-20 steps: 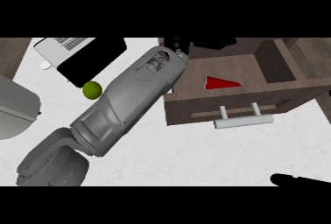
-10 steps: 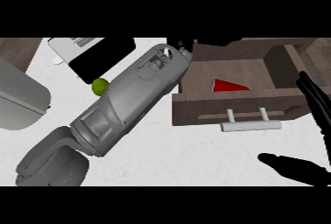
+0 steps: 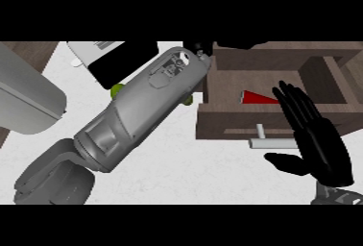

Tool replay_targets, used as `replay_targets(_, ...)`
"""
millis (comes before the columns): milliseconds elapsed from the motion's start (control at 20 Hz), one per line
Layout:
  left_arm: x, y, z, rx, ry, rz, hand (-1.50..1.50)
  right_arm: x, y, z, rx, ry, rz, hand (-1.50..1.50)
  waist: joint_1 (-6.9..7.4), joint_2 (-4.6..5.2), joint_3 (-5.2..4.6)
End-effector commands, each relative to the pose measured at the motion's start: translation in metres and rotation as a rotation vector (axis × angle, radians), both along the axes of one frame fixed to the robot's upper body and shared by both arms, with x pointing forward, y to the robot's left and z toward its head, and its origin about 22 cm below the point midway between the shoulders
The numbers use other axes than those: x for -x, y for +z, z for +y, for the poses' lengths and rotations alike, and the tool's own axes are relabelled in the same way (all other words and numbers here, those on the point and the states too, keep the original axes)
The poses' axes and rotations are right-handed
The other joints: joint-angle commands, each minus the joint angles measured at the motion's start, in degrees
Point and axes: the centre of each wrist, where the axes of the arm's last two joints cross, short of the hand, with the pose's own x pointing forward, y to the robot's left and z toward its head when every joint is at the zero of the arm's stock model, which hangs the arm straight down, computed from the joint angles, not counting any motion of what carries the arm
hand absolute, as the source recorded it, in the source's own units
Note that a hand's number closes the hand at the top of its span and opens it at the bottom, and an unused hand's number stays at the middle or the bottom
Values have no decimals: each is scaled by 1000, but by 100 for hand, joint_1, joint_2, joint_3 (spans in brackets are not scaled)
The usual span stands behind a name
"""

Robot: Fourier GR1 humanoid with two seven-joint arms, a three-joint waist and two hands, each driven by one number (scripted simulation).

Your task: Pick up the can, place it into the drawer and close the drawer

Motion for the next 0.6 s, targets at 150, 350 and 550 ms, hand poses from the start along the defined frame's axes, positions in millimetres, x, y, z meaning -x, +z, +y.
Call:
replay_targets(150,-5,34,30,9,20,15,-150,-36,-39,1,-2,-87,-12,-150,159,-53,1)
replay_targets(350,-1,15,45,-4,17,33,-150,-60,-58,-3,15,-86,3,-150,156,-34,1)
replay_targets(550,1,50,67,-2,14,24,-150,-65,-76,9,49,-114,6,-150,200,-53,2)
